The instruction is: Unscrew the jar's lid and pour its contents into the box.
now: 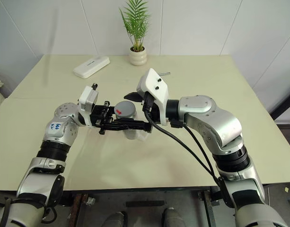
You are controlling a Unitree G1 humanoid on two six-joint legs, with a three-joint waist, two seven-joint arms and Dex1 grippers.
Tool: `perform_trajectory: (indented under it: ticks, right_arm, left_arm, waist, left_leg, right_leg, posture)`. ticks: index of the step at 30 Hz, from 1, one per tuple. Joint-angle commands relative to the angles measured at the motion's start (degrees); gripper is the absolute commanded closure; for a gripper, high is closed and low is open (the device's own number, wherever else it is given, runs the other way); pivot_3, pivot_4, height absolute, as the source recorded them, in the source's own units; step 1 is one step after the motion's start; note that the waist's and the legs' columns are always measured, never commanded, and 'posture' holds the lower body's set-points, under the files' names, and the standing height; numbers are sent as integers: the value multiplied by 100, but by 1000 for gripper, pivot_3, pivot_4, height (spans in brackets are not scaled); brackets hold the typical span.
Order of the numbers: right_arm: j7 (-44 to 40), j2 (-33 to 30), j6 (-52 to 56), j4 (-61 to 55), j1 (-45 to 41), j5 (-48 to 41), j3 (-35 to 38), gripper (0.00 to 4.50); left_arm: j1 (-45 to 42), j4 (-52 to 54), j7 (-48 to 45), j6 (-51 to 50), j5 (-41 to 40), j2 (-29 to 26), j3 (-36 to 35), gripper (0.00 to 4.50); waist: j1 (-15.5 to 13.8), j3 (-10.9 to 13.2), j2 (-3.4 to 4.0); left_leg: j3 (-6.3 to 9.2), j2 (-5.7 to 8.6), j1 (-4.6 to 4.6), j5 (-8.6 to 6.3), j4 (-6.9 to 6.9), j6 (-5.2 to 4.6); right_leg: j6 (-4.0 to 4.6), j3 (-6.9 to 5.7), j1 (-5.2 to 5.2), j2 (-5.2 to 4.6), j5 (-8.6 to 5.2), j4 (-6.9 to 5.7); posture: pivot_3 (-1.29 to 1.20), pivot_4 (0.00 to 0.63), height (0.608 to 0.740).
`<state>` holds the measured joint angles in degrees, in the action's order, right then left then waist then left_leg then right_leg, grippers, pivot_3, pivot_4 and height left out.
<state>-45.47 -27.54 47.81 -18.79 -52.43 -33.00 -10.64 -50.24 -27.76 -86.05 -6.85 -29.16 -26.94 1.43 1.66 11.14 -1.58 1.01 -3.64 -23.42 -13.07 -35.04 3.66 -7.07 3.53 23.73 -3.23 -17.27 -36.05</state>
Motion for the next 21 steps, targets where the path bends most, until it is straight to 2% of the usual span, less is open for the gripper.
perform_trajectory:
  ticks: [1, 6, 8, 21]
  right_arm:
    - [-21, -6, 9, -161, -105, -129, 234, 277]
    - [-31, -14, 51, -145, -121, -138, 209, 277]
    - [-42, -2, 38, -158, -123, -144, 217, 651]
    - [7, 14, 41, -139, -163, -192, 244, 651]
  left_arm:
    - [-46, 149, -479, 77, -57, -43, -28, 2499]
    - [-47, 148, -481, 75, -59, -41, -28, 2499]
    - [-44, 156, -478, 73, -60, -44, -30, 2499]
    - [-49, 152, -476, 81, -61, -34, -30, 2499]
  waist:
    - [0, 0, 0]
    - [0, 0, 0]
    - [0, 0, 0]
    - [0, 0, 0]
  left_leg:
    - [0, 0, 0, 0, 0, 0]
    - [0, 0, 0, 0, 0, 0]
    - [0, 0, 0, 0, 0, 0]
    - [0, 0, 0, 0, 0, 0]
  right_leg:
    - [0, 0, 0, 0, 0, 0]
    - [0, 0, 0, 0, 0, 0]
    - [0, 0, 0, 0, 0, 0]
    - [0, 0, 0, 0, 0, 0]
  posture:
    - [0, 150, 740]
    - [0, 150, 740]
    - [0, 150, 740]
    - [0, 150, 740]
